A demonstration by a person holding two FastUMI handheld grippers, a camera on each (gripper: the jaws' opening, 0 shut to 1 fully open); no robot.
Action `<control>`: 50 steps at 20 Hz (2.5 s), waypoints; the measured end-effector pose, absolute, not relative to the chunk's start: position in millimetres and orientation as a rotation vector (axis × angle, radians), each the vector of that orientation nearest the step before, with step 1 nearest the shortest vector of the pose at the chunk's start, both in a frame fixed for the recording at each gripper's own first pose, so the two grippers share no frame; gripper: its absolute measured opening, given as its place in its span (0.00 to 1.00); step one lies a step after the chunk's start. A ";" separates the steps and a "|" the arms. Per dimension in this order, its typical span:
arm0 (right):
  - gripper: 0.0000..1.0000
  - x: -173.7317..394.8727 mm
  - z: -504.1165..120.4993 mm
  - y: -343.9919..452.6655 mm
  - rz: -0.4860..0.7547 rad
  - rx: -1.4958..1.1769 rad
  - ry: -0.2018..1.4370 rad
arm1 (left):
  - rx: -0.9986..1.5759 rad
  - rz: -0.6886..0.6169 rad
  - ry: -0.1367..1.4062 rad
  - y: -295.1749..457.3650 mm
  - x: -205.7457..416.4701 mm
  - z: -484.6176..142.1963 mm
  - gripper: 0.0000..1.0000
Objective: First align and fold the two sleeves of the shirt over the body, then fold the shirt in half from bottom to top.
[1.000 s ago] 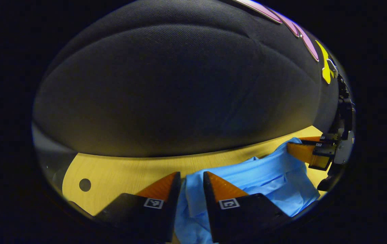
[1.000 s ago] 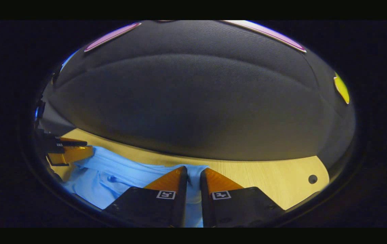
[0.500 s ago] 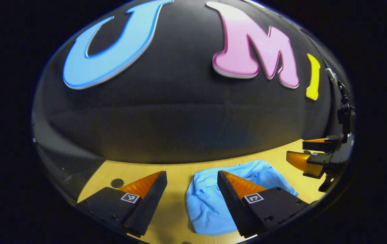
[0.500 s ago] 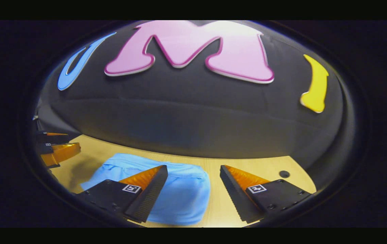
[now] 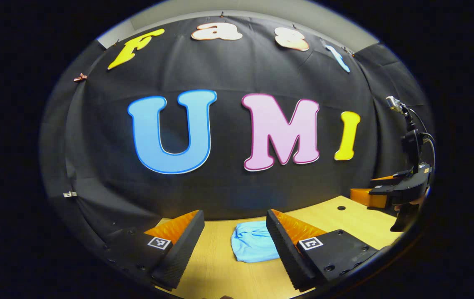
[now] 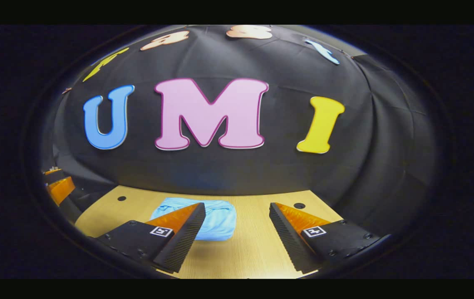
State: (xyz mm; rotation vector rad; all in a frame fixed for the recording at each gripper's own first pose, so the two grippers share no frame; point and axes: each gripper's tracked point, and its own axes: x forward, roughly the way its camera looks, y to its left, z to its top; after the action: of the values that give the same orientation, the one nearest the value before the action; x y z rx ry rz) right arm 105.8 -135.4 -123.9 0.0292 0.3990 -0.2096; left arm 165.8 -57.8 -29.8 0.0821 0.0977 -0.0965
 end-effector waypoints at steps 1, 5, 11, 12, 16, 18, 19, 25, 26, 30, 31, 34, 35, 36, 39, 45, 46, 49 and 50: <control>0.97 88.3 -113.1 -127.8 -0.199 0.038 0.393 | 0.046 -0.110 0.109 -63.3 139.4 -25.7 0.96; 0.98 15.3 -76.4 -102.2 -0.149 0.084 0.370 | 0.008 -0.113 0.107 -62.9 48.6 -11.4 0.96; 0.97 -83.6 -53.1 -91.4 -0.132 0.017 0.340 | 0.006 -0.051 0.077 -43.9 -34.7 -14.9 0.96; 0.97 -95.0 -50.1 -91.9 -0.136 0.021 0.338 | -0.007 -0.039 0.069 -40.8 -40.0 -15.3 0.97; 0.97 -114.4 -30.3 -95.7 -0.148 0.035 0.288 | -0.066 -0.040 0.040 -38.3 -59.4 -10.6 0.97; 0.97 -117.2 -24.0 -100.6 -0.164 0.040 0.265 | -0.054 -0.048 0.038 -38.9 -63.2 -11.2 0.96; 0.97 -117.9 -21.7 -100.5 -0.171 0.049 0.259 | -0.043 -0.048 0.045 -38.7 -63.5 -11.4 0.96; 0.97 -109.9 -15.3 -88.2 -0.152 0.036 0.238 | -0.012 -0.082 0.025 -44.0 -48.6 5.0 0.97; 0.97 -108.5 -14.1 -86.2 -0.149 0.031 0.233 | -0.005 -0.086 0.016 -43.5 -46.3 8.4 0.96; 0.97 -107.0 -11.3 -82.3 -0.149 0.038 0.218 | 0.000 -0.095 0.004 -39.0 -40.9 11.2 0.96; 0.97 -106.7 -8.6 -81.3 -0.150 0.038 0.212 | 0.000 -0.093 0.006 -36.4 -40.9 10.3 0.97; 0.99 -103.3 -6.0 -81.1 -0.150 0.024 0.198 | -0.001 -0.089 0.014 -31.5 -39.4 8.0 0.97; 0.97 -101.9 -6.2 -79.7 -0.148 0.025 0.199 | -0.002 -0.090 0.016 -30.7 -39.2 7.1 0.97; 0.97 -99.9 -5.4 -77.9 -0.144 0.029 0.199 | -0.001 -0.089 0.017 -29.6 -38.8 6.7 0.97; 0.97 -94.2 -6.3 -73.1 -0.130 0.039 0.204 | 0.002 -0.095 0.016 -30.3 -38.8 7.2 0.97; 0.97 -90.5 -8.3 -69.0 -0.120 0.039 0.204 | 0.025 -0.113 0.010 -35.3 -33.9 8.4 0.97; 0.97 -89.7 -9.4 -68.5 -0.120 0.037 0.206 | 0.024 -0.117 0.010 -36.6 -32.5 8.6 0.97; 0.97 -89.9 -11.6 -72.9 -0.135 0.033 0.210 | 0.025 -0.126 0.010 -38.2 -29.1 9.4 0.97; 0.97 -90.6 -12.3 -73.7 -0.138 0.035 0.212 | 0.030 -0.128 0.011 -38.3 -27.8 7.9 0.97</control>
State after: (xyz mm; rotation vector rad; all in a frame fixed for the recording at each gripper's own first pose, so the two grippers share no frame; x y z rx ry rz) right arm -90.6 -73.7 -12.3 0.0355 0.2118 -0.1377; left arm -27.8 -38.3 7.9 0.0297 0.0112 -0.1281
